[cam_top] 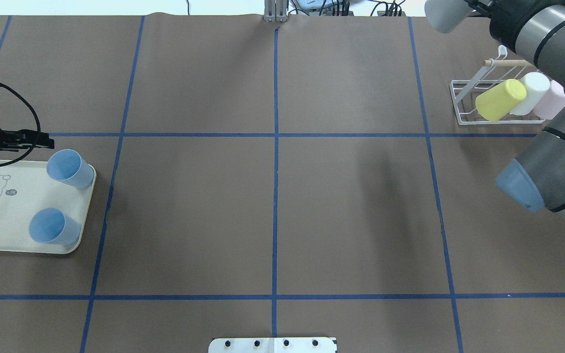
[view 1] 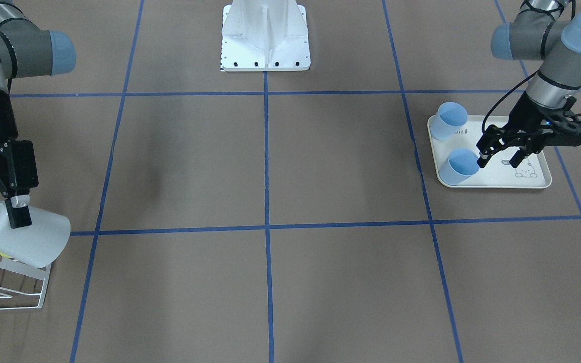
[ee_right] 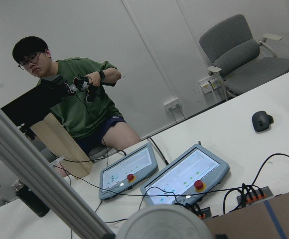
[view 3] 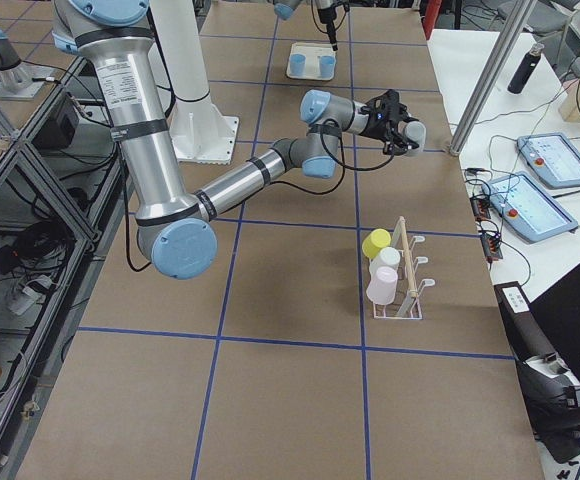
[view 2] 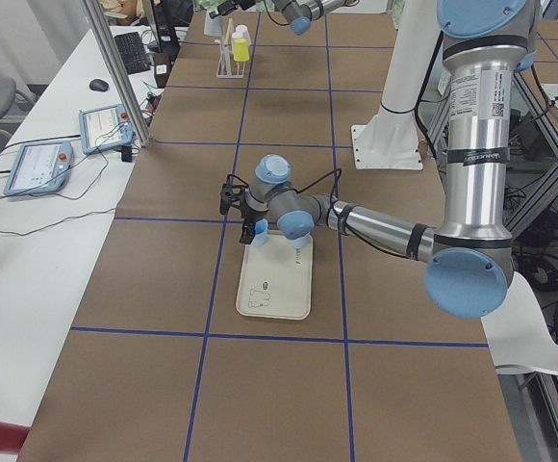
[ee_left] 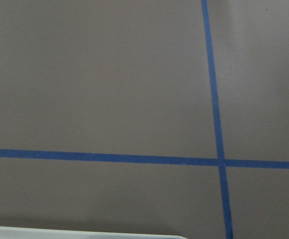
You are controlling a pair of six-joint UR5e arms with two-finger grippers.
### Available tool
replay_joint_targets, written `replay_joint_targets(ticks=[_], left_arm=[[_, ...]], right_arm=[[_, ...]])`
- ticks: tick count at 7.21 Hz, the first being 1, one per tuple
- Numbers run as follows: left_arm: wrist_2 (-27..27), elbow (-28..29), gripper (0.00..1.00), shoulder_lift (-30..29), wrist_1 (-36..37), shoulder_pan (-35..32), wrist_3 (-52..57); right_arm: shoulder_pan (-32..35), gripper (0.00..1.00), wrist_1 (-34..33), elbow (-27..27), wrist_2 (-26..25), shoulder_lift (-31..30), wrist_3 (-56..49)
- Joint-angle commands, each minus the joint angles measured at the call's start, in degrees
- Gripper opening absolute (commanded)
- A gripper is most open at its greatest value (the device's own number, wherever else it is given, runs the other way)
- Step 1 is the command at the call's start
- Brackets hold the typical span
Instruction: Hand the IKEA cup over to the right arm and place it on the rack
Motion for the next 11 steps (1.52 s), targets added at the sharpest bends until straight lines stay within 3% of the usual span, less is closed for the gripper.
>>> replay_joint_targets(ticks=[1,3,4,5,6,11], left_arm=[[0.0,0.0,0.86,-0.2,3.2,2.8,0.0],[-0.2,0.9,0.78,-0.3,3.2,3.9,0.0],[-0.2,0.9,0.58,-0.4,3.3,4.4,-0.1],[-0.5,0.9,0.18,-0.4,3.3,4.5,-0.3],[-1.7,0.8,0.0,-0.6,3.3,4.6,-0.6],[-4.7,-6.9,0.0,-3.9,13.6,2.8,-0.6]], right_arm=[[2.9,0.18,0.0,-2.7,0.0,-0.7,-4.2],[4.7,0.18,0.1,-4.2,0.1,-0.7,-4.4],[5.0,0.18,0.1,-4.8,0.0,-0.7,-6.3],[6.2,0.18,0.2,-5.9,0.1,-0.9,-7.4],[6.9,0.18,0.2,-6.9,0.2,-0.9,-8.8],[6.9,0.18,0.9,-12.7,0.6,-3.3,-8.6]])
